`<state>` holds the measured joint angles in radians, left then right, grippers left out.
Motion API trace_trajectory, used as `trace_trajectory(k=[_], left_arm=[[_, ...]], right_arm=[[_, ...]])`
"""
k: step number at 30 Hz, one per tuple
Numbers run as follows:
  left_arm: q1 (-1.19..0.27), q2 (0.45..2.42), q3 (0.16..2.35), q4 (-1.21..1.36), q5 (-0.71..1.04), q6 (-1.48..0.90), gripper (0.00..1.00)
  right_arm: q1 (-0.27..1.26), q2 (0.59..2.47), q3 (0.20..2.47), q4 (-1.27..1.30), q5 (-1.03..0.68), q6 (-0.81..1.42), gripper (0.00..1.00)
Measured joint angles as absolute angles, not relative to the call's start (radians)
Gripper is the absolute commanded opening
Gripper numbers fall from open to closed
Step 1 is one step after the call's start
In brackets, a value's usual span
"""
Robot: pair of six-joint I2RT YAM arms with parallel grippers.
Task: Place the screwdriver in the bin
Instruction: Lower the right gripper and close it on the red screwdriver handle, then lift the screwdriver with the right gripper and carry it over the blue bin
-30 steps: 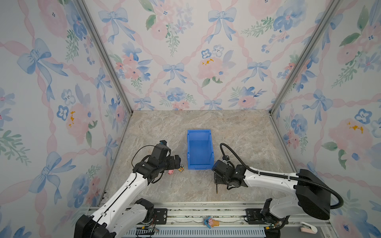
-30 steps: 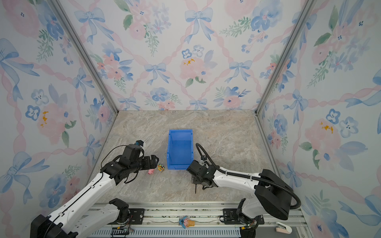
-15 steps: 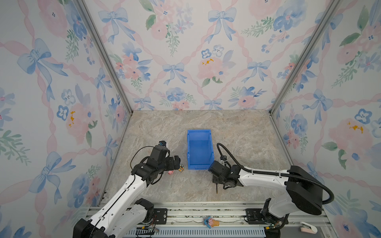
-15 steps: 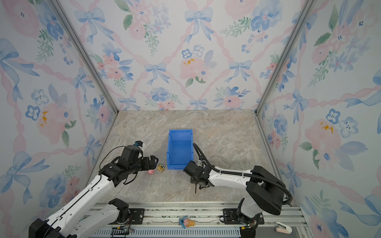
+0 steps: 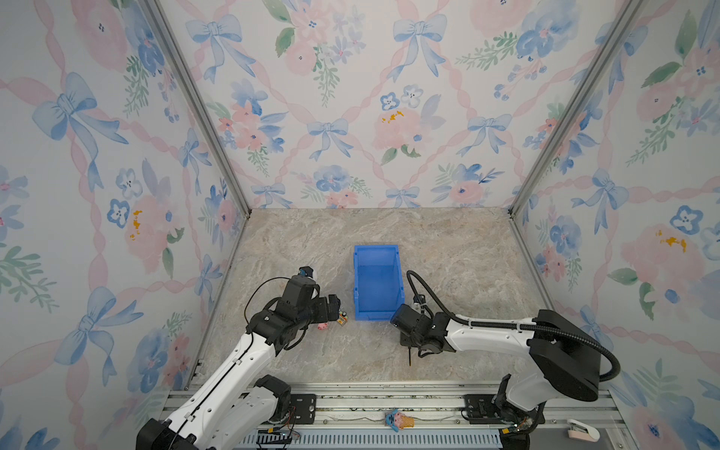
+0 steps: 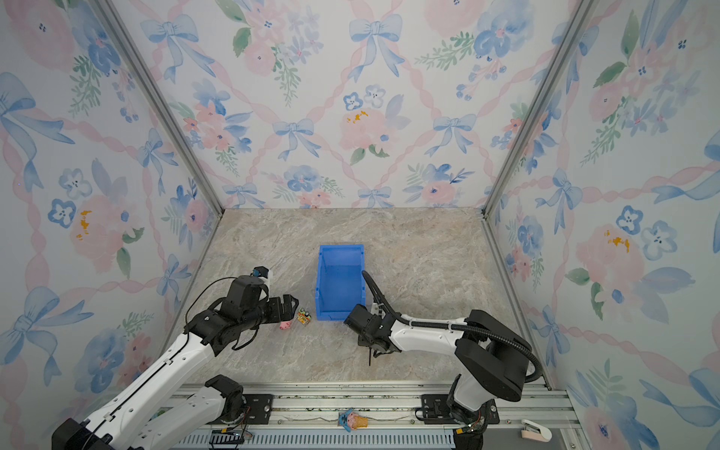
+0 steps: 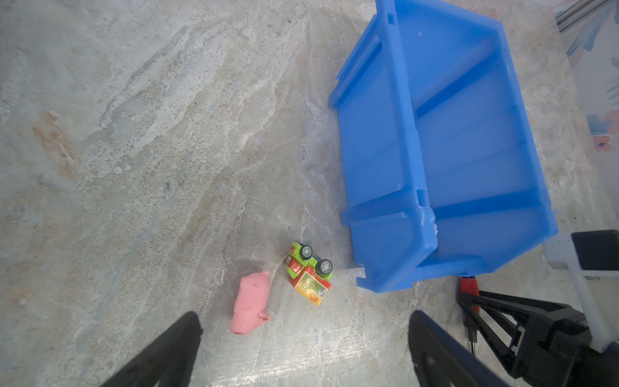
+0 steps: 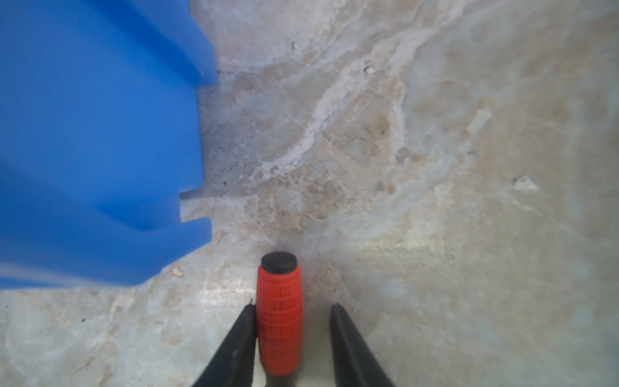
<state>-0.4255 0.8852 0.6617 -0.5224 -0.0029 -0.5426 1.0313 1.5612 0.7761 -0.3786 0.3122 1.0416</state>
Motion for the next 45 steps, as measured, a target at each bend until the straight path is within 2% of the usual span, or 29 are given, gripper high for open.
trace_trajectory(k=[14,33,45], left_arm=[[-0.426,0.885,0.659,-0.523,-0.003,-0.543,0.97],[-0.426,0.88,0.657,-0.522,-0.011,-0.543,0.97],[-0.426,0.881,0.657,-0.522,-0.018,-0.543,0.97]], right_arm=[[1.036,1.569,0.777,-0.371,0.33,1.032,0.0],[1.049,1.446,0.779,-0.397,0.375,0.968,0.0],[1.114,1.43,0.917,-0.526,0.412,0.934,0.0]])
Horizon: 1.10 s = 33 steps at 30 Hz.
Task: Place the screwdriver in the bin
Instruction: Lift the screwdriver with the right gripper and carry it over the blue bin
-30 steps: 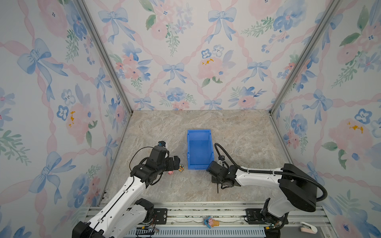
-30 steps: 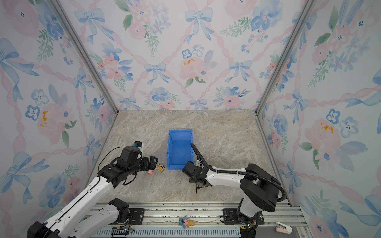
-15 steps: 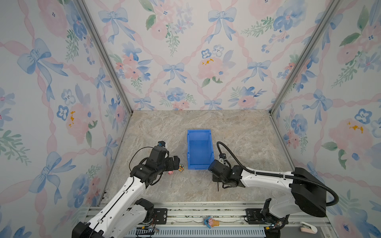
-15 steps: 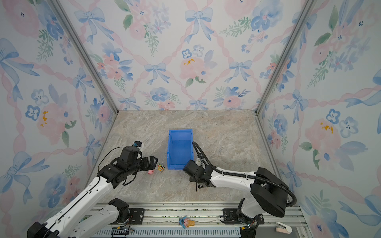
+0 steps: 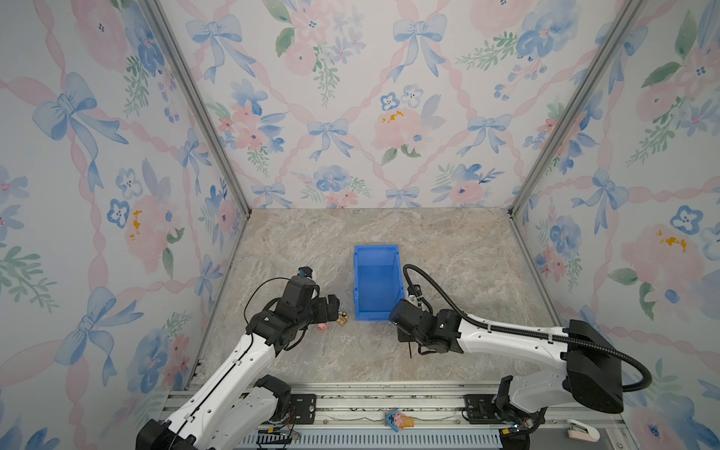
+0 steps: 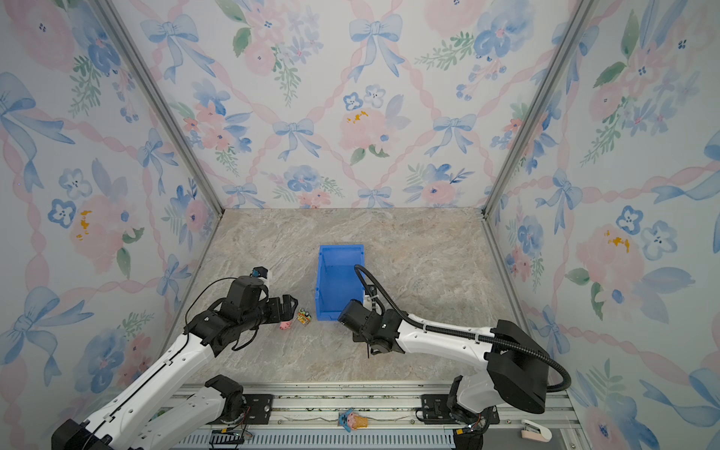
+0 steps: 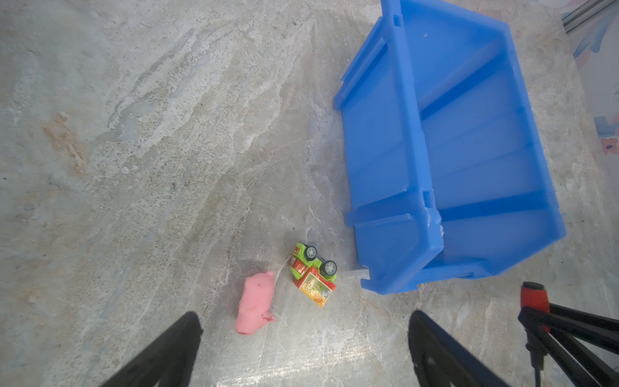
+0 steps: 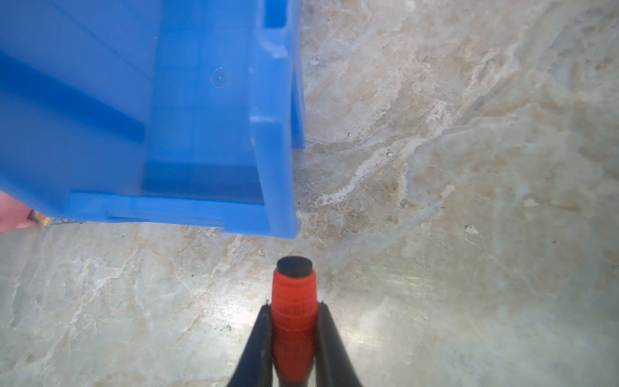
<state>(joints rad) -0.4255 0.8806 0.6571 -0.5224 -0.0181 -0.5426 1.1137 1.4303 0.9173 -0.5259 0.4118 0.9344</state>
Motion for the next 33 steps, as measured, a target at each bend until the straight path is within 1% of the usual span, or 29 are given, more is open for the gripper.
trace_trajectory(k=[5,11,17,26,33], left_arm=[[-0.426,0.881,0.657,-0.522,-0.022,-0.543,0.97],[-0.426,0.884,0.657,-0.522,-0.022,-0.543,0.98],[-0.426,0.885,0.657,-0.522,-0.022,-0.543,0.98],[-0.426,0.878,0.657,-0.522,-0.015,-0.542,0.97],[-0.432,0.809,0.657,-0.517,0.08,-0.503,0.97]], right_arm=[[1.151,1.421,0.997,-0.581,0.427,0.934,0.0],[1.148,1.447,1.132,-0.633,0.431,0.914,0.0],[1.108,1.537,1.293,-0.635,0.407,0.857,0.0],[0.975,1.703,1.475,-0.629,0.345,0.756,0.0],[0.935,1.836,1.577,-0.611,0.33,0.727,0.0]])
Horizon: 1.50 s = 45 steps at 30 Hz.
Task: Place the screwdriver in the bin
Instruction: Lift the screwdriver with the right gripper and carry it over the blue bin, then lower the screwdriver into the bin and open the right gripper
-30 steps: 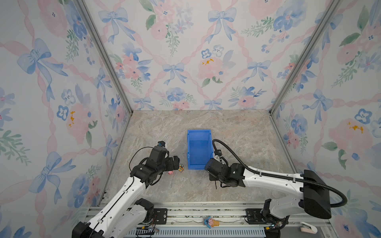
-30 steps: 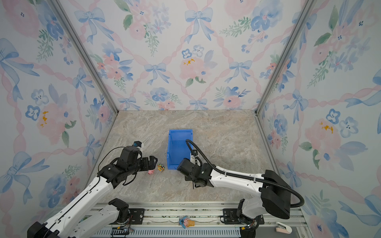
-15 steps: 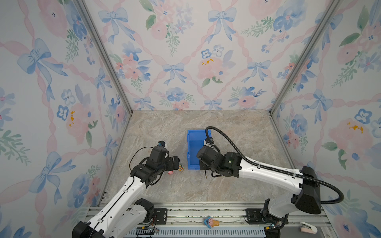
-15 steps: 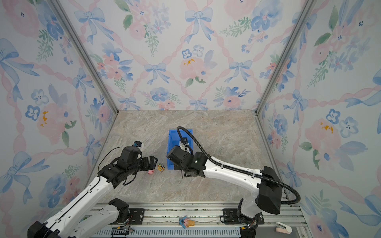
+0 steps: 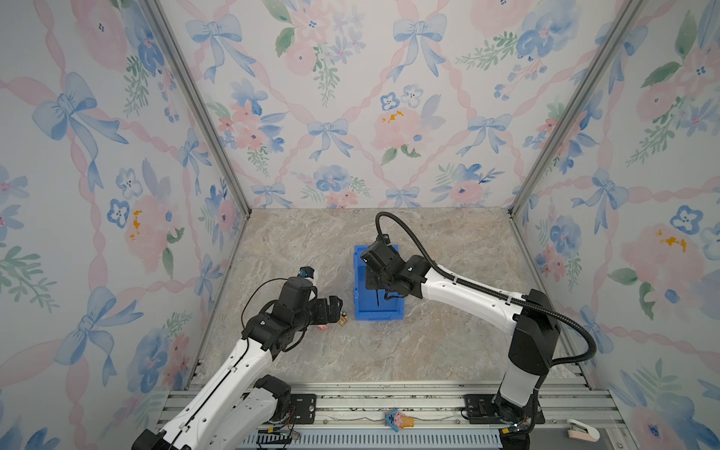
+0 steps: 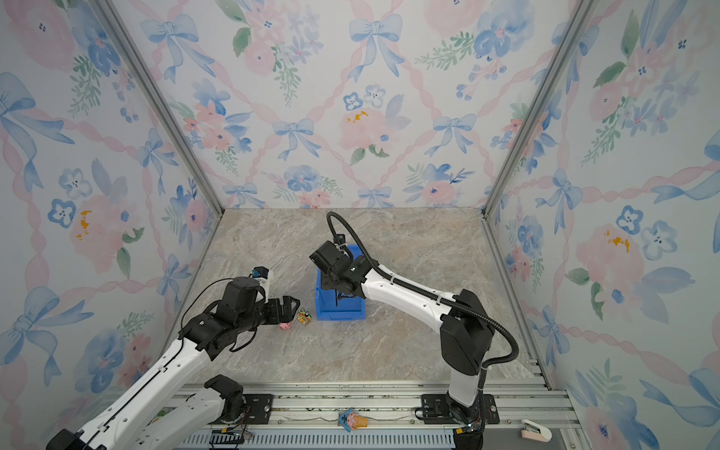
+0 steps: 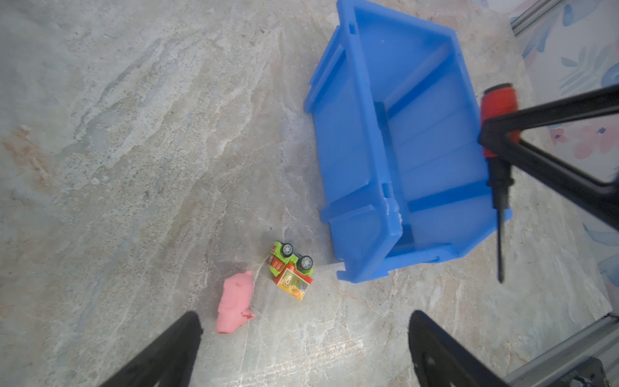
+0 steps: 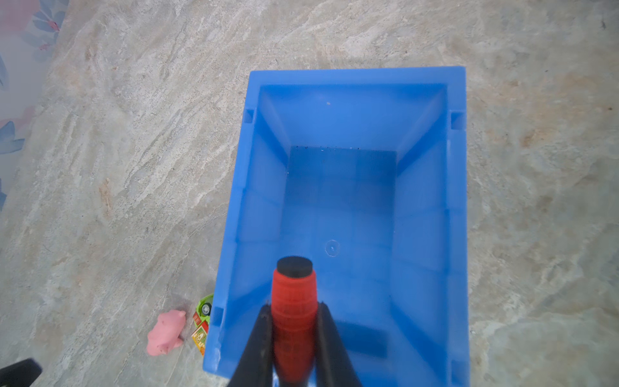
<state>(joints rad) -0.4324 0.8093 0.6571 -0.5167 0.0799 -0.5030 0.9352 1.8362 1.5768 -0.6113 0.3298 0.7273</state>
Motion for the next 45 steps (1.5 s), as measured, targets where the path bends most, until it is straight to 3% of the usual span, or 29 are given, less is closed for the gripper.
trace_trajectory(k=[14,45], left_arm=[[-0.508,0.739,0.659,-0.495,0.224,-0.426,0.98],[-0.569,0.768,0.649,-0.439,0.24,-0.405,0.98]], right_arm=[[0.879,2.035,1.728,-0.61,0.304,0.713,0.0],[0.833,2.243,1.796,-0.63,0.273,0.702,0.0]])
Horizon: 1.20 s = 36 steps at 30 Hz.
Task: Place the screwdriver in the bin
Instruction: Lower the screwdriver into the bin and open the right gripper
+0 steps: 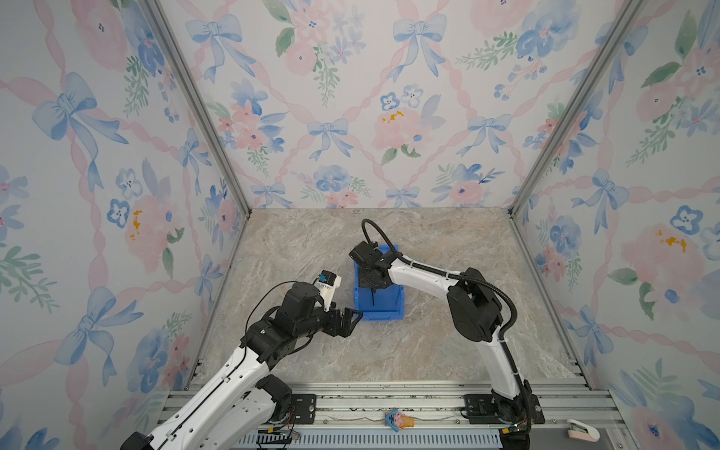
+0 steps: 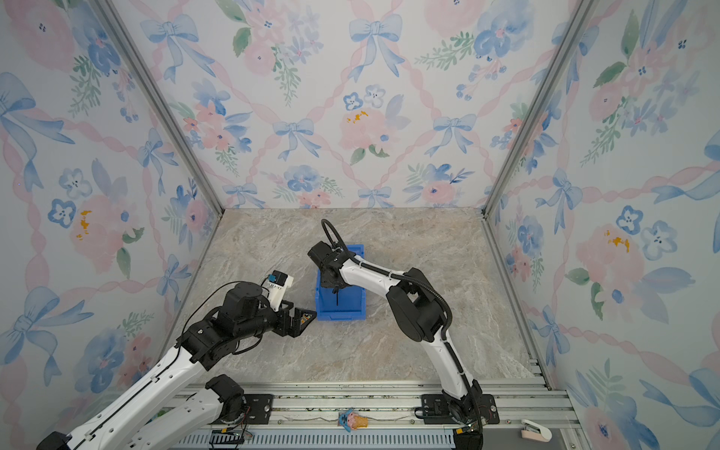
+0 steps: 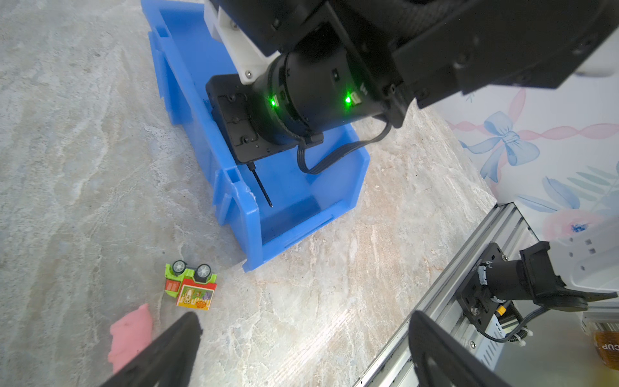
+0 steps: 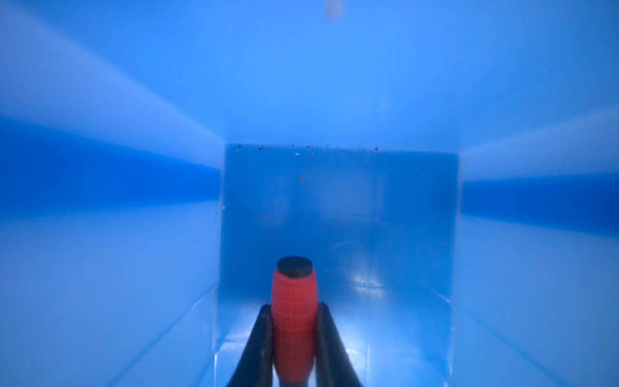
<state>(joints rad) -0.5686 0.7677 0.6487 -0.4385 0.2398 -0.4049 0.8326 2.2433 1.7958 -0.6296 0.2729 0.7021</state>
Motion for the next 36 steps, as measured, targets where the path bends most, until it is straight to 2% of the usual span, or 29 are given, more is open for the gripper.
trace_trajectory(k=[10,23,36], left_arm=[[-0.569,0.76,0.634,-0.424,0.229,-0.405,0.97],[-0.569,0.76,0.63,-0.413,0.22,-0.413,0.97],[-0.569,0.71,0.626,-0.413,0.183,-0.417,0.97]], right_arm=[[0.83,2.247,1.796,-0.627,0.273,0.714,0.05],[0.825,2.26,1.795,-0.628,0.273,0.715,0.26],[0.826,2.26,1.795,-0.628,0.277,0.714,0.33]])
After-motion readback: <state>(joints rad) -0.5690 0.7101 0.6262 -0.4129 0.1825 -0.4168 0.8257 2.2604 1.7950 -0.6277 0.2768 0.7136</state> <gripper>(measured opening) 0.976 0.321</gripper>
